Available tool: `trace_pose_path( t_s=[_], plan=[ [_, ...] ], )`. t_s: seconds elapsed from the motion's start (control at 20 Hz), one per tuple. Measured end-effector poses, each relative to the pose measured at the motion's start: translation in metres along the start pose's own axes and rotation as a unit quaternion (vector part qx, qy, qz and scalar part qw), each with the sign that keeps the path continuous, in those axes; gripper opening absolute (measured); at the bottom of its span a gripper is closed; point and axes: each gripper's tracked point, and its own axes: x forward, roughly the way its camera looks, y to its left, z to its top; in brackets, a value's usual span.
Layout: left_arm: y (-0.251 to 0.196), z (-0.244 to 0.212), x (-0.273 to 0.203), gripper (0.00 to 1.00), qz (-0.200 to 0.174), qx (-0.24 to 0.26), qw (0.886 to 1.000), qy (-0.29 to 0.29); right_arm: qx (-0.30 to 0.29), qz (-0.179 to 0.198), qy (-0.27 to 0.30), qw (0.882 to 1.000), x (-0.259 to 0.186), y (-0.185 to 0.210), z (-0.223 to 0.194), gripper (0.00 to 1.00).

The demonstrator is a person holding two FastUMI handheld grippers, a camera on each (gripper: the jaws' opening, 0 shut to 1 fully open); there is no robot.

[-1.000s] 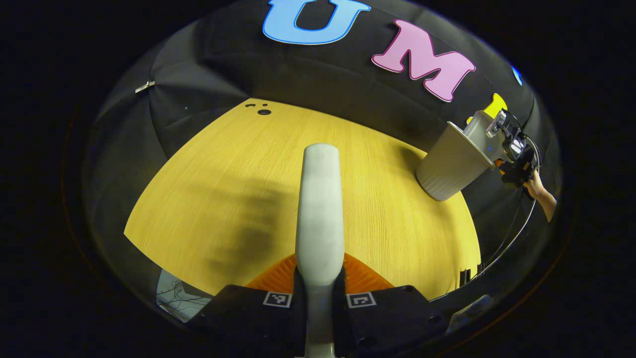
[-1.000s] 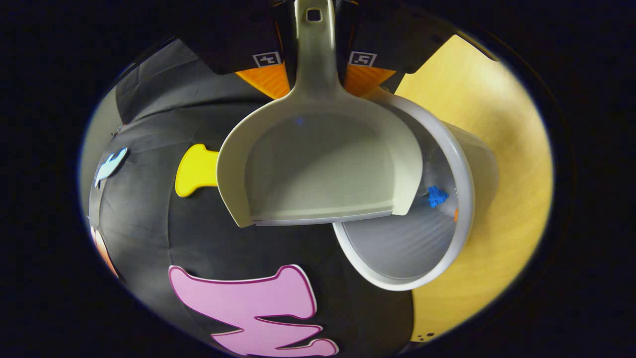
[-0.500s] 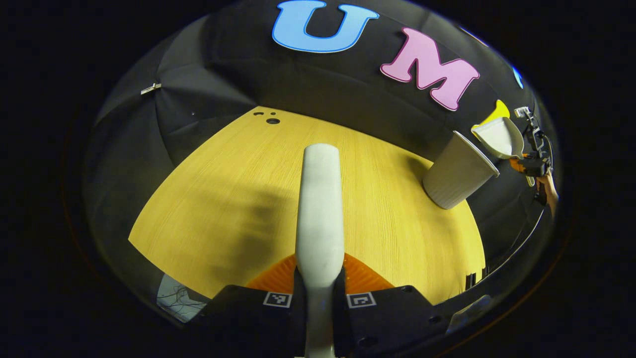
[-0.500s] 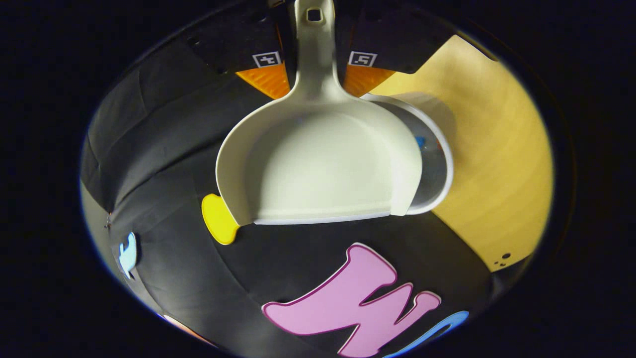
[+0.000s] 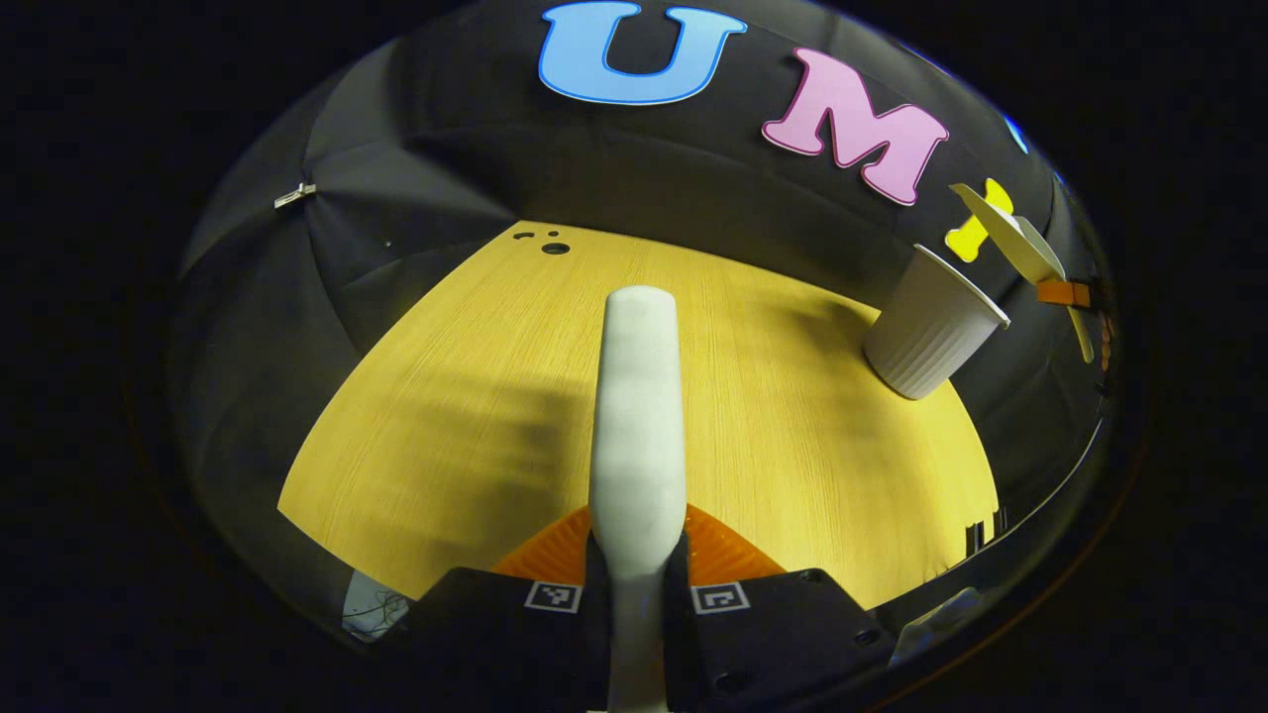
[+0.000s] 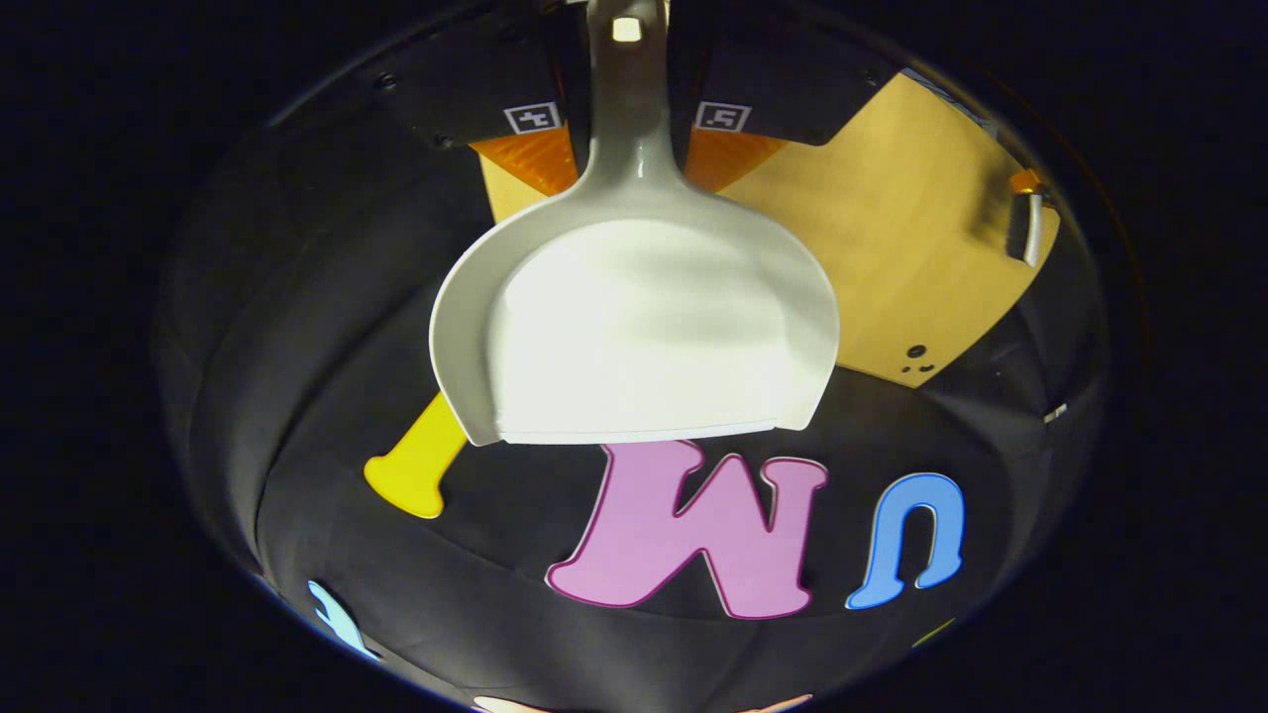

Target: Pick up the small broom and dustpan from the desktop, sweep the trash into the dustpan with the broom, and then empty the trash into the garbage bin.

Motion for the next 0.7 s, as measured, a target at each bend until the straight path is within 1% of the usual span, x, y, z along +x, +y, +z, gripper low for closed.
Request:
trace_pose_path(
  t_s=[0.05, 0.1, 0.15, 0.2, 0.25, 0.3, 0.35, 0.45, 0.5, 0.55, 0.7],
  plan=[
    [0.001, 0.001, 0.003, 0.26, 0.0, 0.002, 1.0, 0.001, 0.002, 0.016, 0.005, 1.0, -0.006, 0.018, -0.01, 0.39],
    [0.001, 0.0, 0.007, 0.26, -0.001, 0.005, 1.0, 0.002, 0.007, 0.033, 0.009, 0.999, -0.01, 0.036, -0.02, 0.34],
    [0.002, 0.0, 0.01, 0.26, -0.001, 0.008, 1.0, 0.004, 0.015, 0.051, 0.016, 0.998, -0.014, 0.056, -0.032, 0.34],
    [0.001, -0.002, 0.014, 0.26, -0.001, 0.012, 1.0, 0.007, 0.025, 0.071, 0.026, 0.997, -0.016, 0.075, -0.045, 0.3],
    [0.001, -0.002, 0.018, 0.26, -0.001, 0.018, 1.0, 0.011, 0.035, 0.09, 0.036, 0.995, -0.015, 0.094, -0.057, 0.34],
    [0.001, -0.004, 0.023, 0.26, 0.0, 0.024, 1.0, 0.015, 0.038, 0.105, 0.048, 0.993, -0.012, 0.11, -0.07, 0.3],
    [-0.001, -0.005, 0.026, 0.24, 0.0, 0.031, 0.999, 0.02, 0.037, 0.113, 0.06, 0.991, -0.011, 0.124, -0.087, 0.34],
    [-0.003, -0.009, 0.035, 0.26, 0.003, 0.047, 0.998, 0.03, 0.039, 0.127, 0.087, 0.987, -0.006, 0.144, -0.115, 0.34],
    [-0.004, -0.011, 0.04, 0.26, 0.006, 0.056, 0.998, 0.036, 0.04, 0.132, 0.1, 0.985, -0.002, 0.156, -0.133, 0.34],
    [-0.006, -0.013, 0.046, 0.26, 0.007, 0.064, 0.997, 0.043, 0.04, 0.137, 0.115, 0.983, 0.006, 0.163, -0.148, 0.3],
    [-0.011, -0.017, 0.063, 0.25, 0.013, 0.083, 0.994, 0.068, 0.038, 0.144, 0.156, 0.976, 0.028, 0.181, -0.193, 0.3]
  ],
)
